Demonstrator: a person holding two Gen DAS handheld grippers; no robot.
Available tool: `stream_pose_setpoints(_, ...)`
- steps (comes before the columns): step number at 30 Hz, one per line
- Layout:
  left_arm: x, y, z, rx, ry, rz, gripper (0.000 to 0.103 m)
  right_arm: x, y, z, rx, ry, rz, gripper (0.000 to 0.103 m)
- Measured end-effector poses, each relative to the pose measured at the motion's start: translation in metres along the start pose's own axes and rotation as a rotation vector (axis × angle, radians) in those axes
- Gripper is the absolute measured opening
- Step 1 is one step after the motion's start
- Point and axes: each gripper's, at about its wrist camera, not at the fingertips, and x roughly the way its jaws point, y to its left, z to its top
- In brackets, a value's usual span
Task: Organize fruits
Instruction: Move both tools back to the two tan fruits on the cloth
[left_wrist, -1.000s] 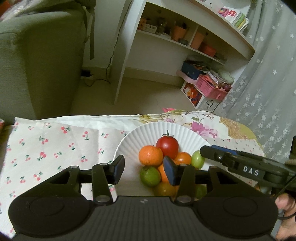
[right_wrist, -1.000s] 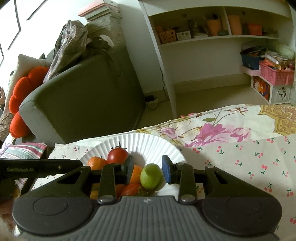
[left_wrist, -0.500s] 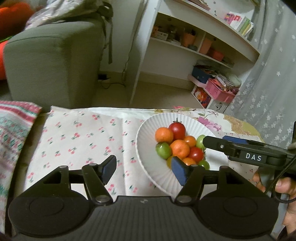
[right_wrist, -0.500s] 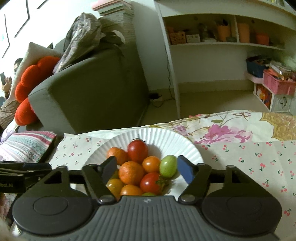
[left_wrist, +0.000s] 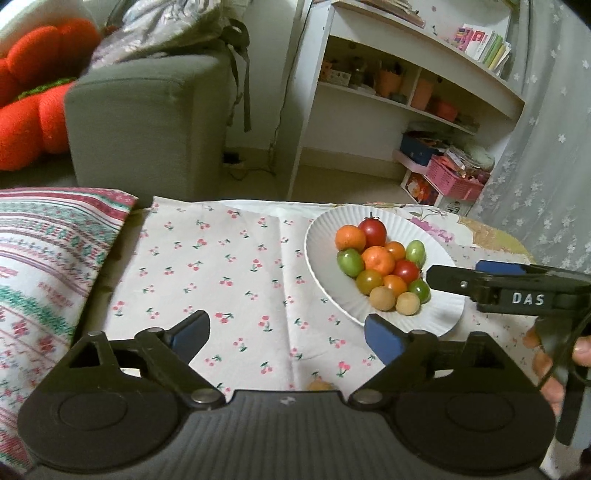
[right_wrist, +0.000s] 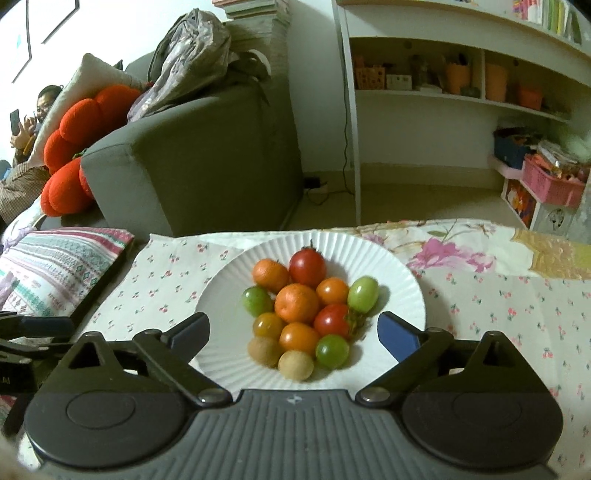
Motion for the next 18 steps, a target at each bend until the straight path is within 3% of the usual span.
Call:
stream_pose_setpoints(5,-0.003,0.004,-0.005,-0.011,-0.001,0.018,0.092,-0.015,0.011,-0.004,-0.011,-0.021,0.015,0.101)
stream_pose_setpoints(18,-0.005,-0.003,-0.012,0.026,0.021,0.028,0.093,-0.024,0.024,-0.019,-0.002,0.026,0.021,0.102)
